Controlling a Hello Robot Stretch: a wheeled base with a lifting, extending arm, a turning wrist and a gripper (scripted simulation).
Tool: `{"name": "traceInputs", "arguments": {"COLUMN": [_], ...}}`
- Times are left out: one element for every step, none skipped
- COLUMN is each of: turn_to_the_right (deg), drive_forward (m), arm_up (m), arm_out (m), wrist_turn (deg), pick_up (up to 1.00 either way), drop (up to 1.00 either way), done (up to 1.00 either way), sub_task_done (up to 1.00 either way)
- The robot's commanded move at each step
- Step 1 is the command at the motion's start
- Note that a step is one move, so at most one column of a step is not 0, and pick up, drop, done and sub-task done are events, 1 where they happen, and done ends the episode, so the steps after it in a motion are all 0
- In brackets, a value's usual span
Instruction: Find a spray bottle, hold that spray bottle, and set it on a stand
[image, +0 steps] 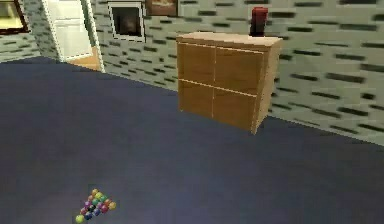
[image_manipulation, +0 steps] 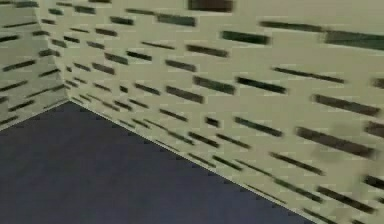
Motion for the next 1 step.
{"name": "traceInputs", "arguments": {"turn_to_the_right": [0.0], "drive_forward": [1.00], "arm_up": [0.00], "arm_out": [0.00], "wrist_turn": [0.0], "pick_up": [0.00], "drop": [0.00], "done": [0.00], "sub_task_done": [0.00]}}
